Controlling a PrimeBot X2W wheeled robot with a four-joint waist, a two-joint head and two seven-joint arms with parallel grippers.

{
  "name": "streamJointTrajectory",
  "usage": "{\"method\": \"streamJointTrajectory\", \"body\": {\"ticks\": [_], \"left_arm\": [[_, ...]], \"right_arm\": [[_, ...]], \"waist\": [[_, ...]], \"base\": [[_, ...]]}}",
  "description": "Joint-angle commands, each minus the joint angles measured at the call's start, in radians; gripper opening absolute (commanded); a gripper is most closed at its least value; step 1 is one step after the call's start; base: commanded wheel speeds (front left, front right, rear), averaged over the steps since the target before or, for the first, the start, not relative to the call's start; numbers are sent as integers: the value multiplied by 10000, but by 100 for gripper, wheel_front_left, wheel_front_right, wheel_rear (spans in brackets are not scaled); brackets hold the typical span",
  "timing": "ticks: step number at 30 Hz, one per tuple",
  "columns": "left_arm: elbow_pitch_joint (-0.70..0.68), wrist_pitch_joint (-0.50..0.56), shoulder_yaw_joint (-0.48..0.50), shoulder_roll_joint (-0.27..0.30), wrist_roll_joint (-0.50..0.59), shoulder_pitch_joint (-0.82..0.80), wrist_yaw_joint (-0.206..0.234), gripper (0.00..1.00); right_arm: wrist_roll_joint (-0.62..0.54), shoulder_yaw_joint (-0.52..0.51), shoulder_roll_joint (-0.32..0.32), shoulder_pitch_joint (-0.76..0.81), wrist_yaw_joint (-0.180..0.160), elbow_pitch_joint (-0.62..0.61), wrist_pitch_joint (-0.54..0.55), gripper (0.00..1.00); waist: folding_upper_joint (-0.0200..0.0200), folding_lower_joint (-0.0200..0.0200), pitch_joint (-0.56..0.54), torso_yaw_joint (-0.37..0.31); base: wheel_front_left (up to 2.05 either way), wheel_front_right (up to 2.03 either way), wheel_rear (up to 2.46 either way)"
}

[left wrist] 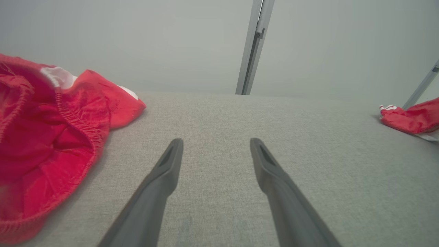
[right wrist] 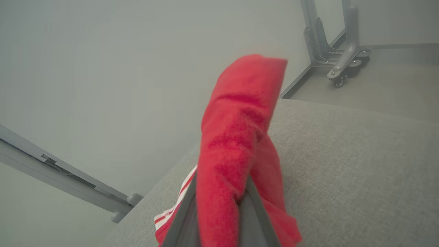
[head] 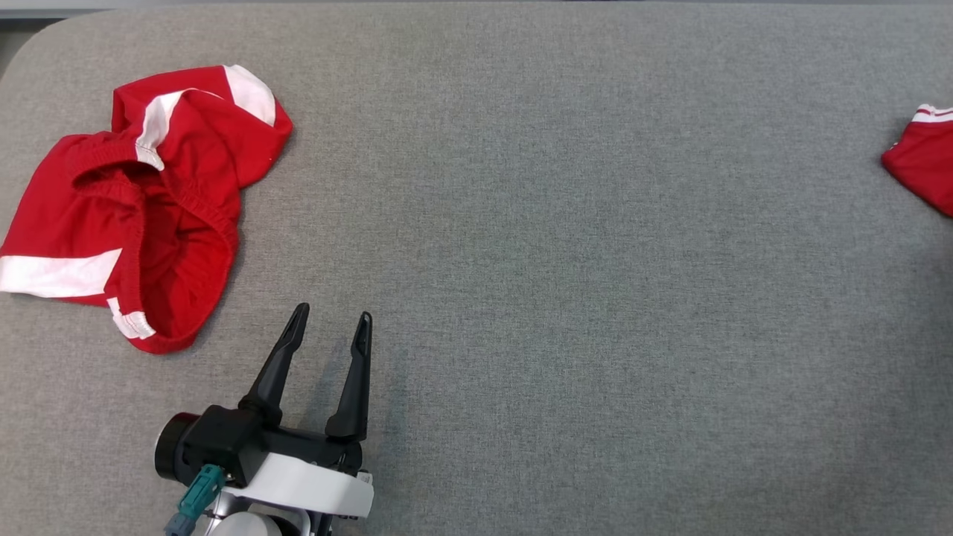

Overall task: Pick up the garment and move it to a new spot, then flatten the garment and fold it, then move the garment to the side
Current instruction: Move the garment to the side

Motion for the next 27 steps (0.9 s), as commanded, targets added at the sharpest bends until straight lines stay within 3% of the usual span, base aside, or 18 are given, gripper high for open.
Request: {"method": "streamJointTrajectory", "body": {"ticks": [1, 7, 12, 18, 25, 26, 27], "left_arm": [[-15, -36, 68, 36, 64, -177, -34, 100], [38, -36, 160, 38, 126, -166, -82, 100], [117, -36, 121, 39, 143, -170, -105, 100], [172, -36, 24, 38, 71, -236, -106, 100], [218, -36, 76, 38, 46, -206, -167, 100], [226, -36, 94, 38, 50, -206, -157, 100], [236, -36, 107, 38, 52, -213, -169, 100]], "right_arm": [[-231, -150, -146, 174, 22, 284, -48, 0], [-1245, -501, -394, 322, 22, 964, -48, 0], [-2836, -960, -640, 342, 22, 1404, -48, 0], [-5078, -2266, -682, 464, 19, 1603, -48, 0], [-6999, -4008, -188, 322, 19, 1237, -47, 0], [-7269, -4226, -107, 300, 19, 1201, -47, 15], [-7486, -4414, -24, 262, 19, 1173, -47, 44]], "waist": [[0, 0, 60, -34], [0, 0, 87, -125], [0, 0, 47, -206], [0, 0, 18, -186], [0, 0, 71, -120], [0, 0, 76, -119], [0, 0, 81, -120]], "base": [[0, 0, 0], [0, 0, 0], [0, 0, 0], [0, 0, 0], [0, 0, 0], [0, 0, 0], [0, 0, 0]]}}
